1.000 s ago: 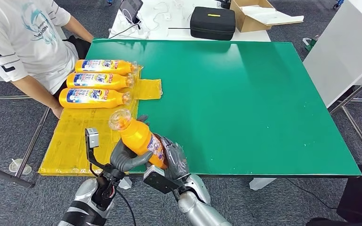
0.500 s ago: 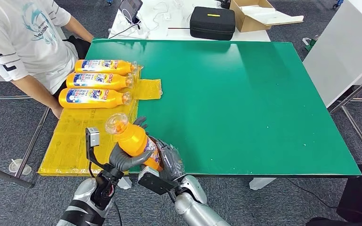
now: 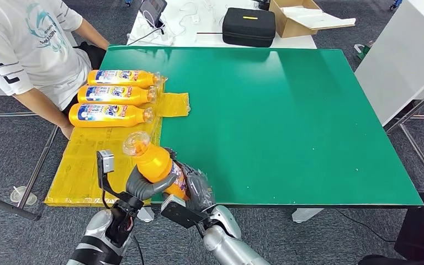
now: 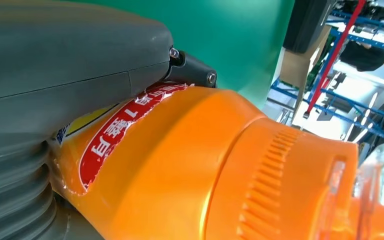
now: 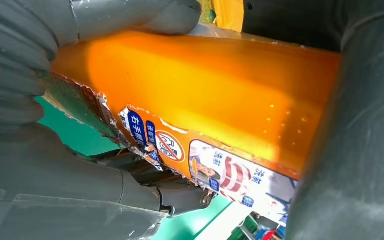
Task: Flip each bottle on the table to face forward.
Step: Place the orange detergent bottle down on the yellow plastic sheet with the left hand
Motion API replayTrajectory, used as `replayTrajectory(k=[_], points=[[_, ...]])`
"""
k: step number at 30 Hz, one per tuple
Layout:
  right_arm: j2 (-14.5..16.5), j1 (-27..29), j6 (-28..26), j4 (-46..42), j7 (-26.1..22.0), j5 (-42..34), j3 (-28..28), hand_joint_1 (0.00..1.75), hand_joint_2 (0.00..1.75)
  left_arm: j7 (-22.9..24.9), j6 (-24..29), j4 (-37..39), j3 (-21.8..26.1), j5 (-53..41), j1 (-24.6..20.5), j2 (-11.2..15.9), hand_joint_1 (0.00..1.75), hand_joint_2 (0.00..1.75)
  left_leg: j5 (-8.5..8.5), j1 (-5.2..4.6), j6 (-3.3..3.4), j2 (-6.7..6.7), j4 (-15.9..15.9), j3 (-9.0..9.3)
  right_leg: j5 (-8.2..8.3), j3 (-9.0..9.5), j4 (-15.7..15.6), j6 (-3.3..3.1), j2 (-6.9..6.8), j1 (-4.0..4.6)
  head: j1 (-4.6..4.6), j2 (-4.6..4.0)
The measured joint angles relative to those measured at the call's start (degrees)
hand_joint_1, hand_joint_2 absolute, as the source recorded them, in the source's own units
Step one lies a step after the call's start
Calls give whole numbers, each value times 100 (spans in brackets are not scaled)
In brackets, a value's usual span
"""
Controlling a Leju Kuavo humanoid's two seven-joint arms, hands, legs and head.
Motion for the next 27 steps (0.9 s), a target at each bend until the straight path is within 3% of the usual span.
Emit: replayTrajectory(k=[1,2,6,19,22,27], points=[[1,-1,-1,-7,-15,-14,0,0,175,0,18,-28,11,2,3,-11,175,175,0,0,0,0,0,0,0,0,0,0,0,0,1,0],[1,-1,0,-19,-28,-30,0,0,175,0,29,-61,22,13,4,-22,175,175,0,0,0,0,0,0,0,0,0,0,0,0,1,1],[1,4,3,-115,-32,-116,-3,0,0,4,101,-239,77,102,11,-67,175,175,0,0,0,0,0,0,0,1,0,0,0,0,2,0],[-93,226,-29,-1017,14,-469,-209,0,0,-159,993,-924,730,19,-106,-190,175,175,1,1,0,2,0,3,2,0,0,-1,1,1,1,0],[-124,375,-206,-1486,-138,-675,-319,0,0,-469,1778,-946,906,-620,-249,-185,175,175,2,1,0,1,0,2,2,0,0,-1,1,1,1,1],[-216,650,-380,-2652,-263,-1066,-474,0,0,-1241,3802,-791,1311,-2579,-789,-69,175,175,4,1,1,1,0,2,3,1,1,0,0,1,2,0]])
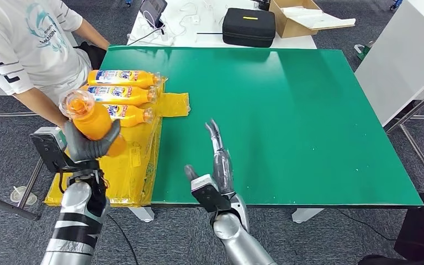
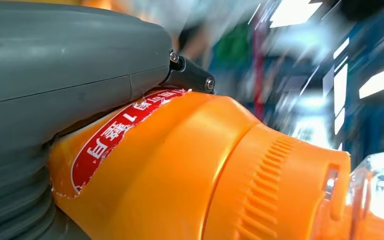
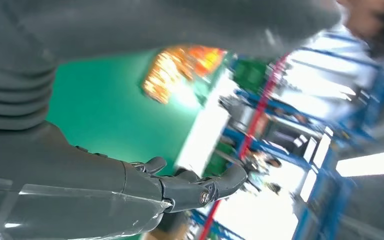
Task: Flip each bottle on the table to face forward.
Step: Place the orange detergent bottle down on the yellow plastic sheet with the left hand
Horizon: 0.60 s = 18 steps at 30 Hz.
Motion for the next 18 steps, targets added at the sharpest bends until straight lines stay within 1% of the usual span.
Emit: replayTrajectory(k=[2,5,7,9,12,14,16,18], points=[[-27,68,18,-358,-20,-99,-10,0,0,-117,700,124,104,-707,-213,78,175,175,0,0,0,0,0,0,0,1,0,0,0,0,0,1],[-63,112,77,-711,-80,-255,14,0,0,-169,1877,419,128,-2093,-498,230,175,175,1,0,0,1,0,1,0,0,1,0,0,0,0,1],[-79,107,107,-833,-106,-324,55,0,0,-177,2309,743,90,-2808,-705,346,175,175,2,0,0,-1,0,1,0,2,1,0,0,0,0,1],[-85,101,127,-909,-121,-366,96,0,0,-178,2462,1055,43,-3087,-860,446,175,175,2,0,0,-1,0,1,0,3,1,0,0,0,-1,0],[-97,101,161,-979,-148,-442,134,0,0,-128,2556,1415,-26,-3334,-995,541,175,175,2,0,0,2,0,2,0,1,1,0,1,-1,0,0],[-109,100,210,-1023,-196,-516,165,0,0,127,2419,1738,-157,-3854,-1120,636,175,175,3,-1,-1,0,0,2,0,3,1,0,0,-1,0,0],[-130,96,255,-1088,-237,-582,211,0,0,355,2252,2145,-390,-4571,-1237,789,175,175,4,0,-1,-1,0,2,0,4,1,0,0,-1,0,1],[-156,93,274,-1160,-243,-612,251,0,0,361,2223,2521,-601,-4922,-1297,930,175,175,3,0,-2,7,0,2,0,1,2,-1,7,0,0,1]])
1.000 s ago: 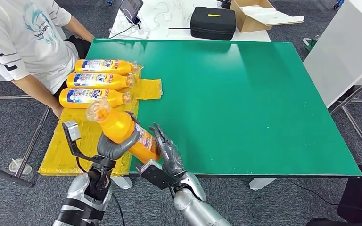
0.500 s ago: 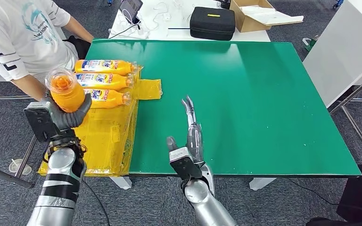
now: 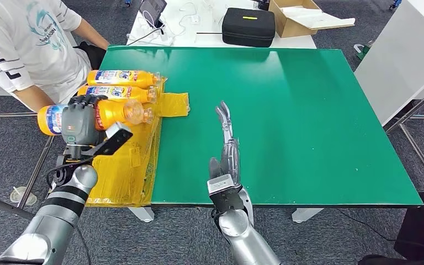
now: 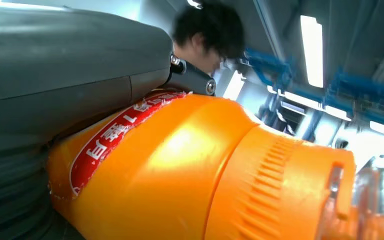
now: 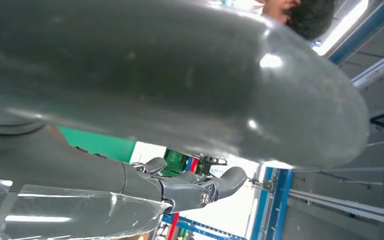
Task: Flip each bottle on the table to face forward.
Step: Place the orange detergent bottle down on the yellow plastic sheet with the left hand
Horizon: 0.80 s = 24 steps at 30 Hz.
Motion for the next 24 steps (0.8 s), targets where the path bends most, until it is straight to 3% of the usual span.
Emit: replayTrajectory(k=[13,24], points=[[-84,-3,25,-136,0,-25,89,0,0,-17,-52,866,-336,-45,-187,251,175,175,-1,0,-1,2,0,-3,-1,-3,0,-1,5,0,1,0],[-155,29,338,-154,1,-239,73,0,0,-200,-2165,1281,-659,-307,-119,620,175,175,-1,2,-1,3,0,-2,-1,-4,0,-1,6,1,1,-1]])
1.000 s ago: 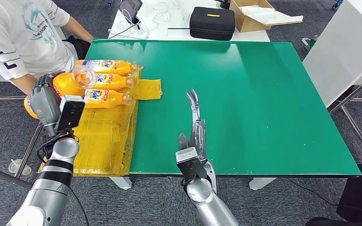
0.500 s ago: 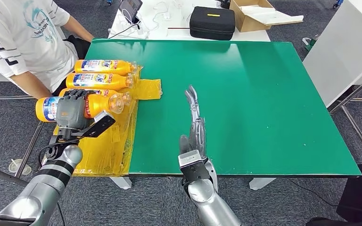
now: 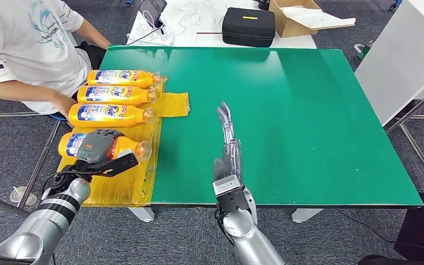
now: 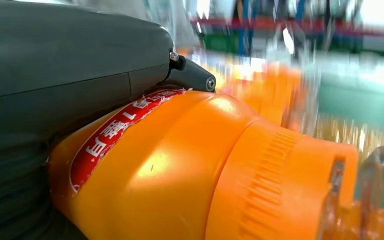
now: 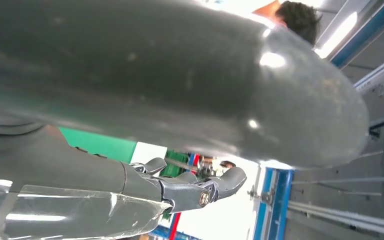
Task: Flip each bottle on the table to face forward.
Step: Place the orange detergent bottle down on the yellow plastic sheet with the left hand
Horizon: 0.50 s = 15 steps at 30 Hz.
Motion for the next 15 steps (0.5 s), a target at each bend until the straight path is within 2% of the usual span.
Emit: replayTrajectory(k=[11,15], points=[[-4,-26,306,46,0,-88,-6,0,0,-287,-1460,236,-286,304,-71,186,175,175,-6,-1,-4,-6,-3,29,-3,37,0,-3,-2,-2,-1,0],[7,-39,366,98,2,-105,-2,0,0,-317,-1680,270,-371,345,-121,243,175,175,-6,-1,-4,-7,-4,51,-3,56,0,-3,-2,-2,-1,1]])
